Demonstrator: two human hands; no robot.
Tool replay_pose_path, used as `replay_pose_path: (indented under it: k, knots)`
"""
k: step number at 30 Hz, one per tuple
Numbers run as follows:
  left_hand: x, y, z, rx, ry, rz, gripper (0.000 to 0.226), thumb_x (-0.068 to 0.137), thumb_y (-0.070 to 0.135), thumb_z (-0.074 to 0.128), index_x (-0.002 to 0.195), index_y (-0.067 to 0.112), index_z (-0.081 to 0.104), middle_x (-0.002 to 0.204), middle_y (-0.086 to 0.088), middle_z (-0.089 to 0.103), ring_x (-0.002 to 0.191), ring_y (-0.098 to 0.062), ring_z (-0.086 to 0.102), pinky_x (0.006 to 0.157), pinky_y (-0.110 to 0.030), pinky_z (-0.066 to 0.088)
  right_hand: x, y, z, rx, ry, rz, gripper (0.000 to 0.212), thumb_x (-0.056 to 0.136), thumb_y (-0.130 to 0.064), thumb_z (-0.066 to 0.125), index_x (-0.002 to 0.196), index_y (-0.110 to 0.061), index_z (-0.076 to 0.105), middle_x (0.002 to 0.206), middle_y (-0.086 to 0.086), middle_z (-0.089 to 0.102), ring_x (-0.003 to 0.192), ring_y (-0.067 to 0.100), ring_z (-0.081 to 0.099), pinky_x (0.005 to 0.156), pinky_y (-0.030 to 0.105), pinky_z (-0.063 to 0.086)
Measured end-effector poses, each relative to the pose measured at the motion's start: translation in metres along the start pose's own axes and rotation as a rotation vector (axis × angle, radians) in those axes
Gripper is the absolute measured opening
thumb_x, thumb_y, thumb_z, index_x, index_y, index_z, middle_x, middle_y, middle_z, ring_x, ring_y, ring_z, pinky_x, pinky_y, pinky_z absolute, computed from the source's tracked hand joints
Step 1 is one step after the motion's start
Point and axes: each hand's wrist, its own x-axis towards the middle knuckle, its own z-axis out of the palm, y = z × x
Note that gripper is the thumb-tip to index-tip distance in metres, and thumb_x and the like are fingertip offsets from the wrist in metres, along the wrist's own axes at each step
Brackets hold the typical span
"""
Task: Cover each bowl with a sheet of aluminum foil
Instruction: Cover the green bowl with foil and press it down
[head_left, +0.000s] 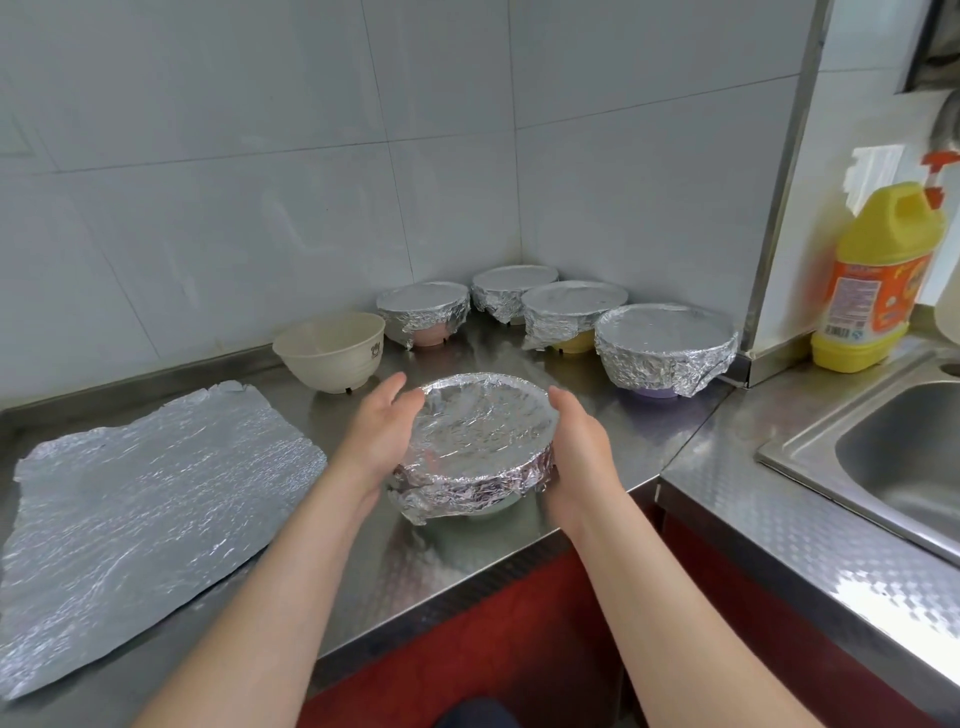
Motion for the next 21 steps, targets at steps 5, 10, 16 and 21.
replay_pose_path:
  k: [5, 10, 16, 21]
  knots:
    - [-0.004, -0.002, 0.011, -0.035, 0.064, 0.042, 0.041, 0.103, 0.013, 0.036, 0.142, 0.005, 0.042, 0.148, -0.002, 0.041, 0.137, -0.013, 0.035, 0.106, -0.017, 0.021, 0.005, 0.005, 0.01, -0.039, 0.084, -0.056, 0.038, 0.091, -0.026, 0.037, 0.097, 0.011, 0.042, 0.095, -0.002, 0.041, 0.087, 0.016, 0.038, 0.079, 0.034, 0.039]
    - [-0.009, 0.003, 0.013, -0.078, 0.054, 0.03, 0.032, 0.103, 0.021, 0.037, 0.13, 0.013, 0.053, 0.134, 0.004, 0.051, 0.129, -0.013, 0.04, 0.096, -0.01, 0.023, 0.008, 0.001, 0.011, -0.056, 0.074, -0.024, 0.031, 0.09, -0.028, 0.038, 0.085, 0.001, 0.046, 0.09, 0.005, 0.047, 0.081, 0.021, 0.044, 0.079, 0.035, 0.037]
    - [-0.037, -0.015, -0.001, -0.289, 0.282, -0.023, 0.049, 0.101, 0.026, 0.045, 0.148, 0.018, 0.033, 0.152, 0.004, 0.035, 0.131, -0.006, 0.034, 0.101, -0.022, 0.025, 0.006, -0.019, -0.005, -0.19, 0.029, -0.023, 0.02, 0.094, -0.026, 0.053, 0.108, -0.017, 0.063, 0.122, 0.009, 0.063, 0.117, 0.029, 0.057, 0.083, 0.034, 0.043]
    - [-0.071, -0.041, 0.023, -0.739, 0.424, -0.23, 0.05, 0.099, 0.028, 0.05, 0.146, 0.02, 0.037, 0.149, 0.009, 0.039, 0.134, -0.007, 0.037, 0.108, -0.026, 0.027, 0.019, -0.04, -0.007, -0.225, -0.102, -0.006, 0.027, 0.085, -0.027, 0.063, 0.11, -0.016, 0.064, 0.116, 0.01, 0.066, 0.108, 0.028, 0.062, 0.095, 0.041, 0.049]
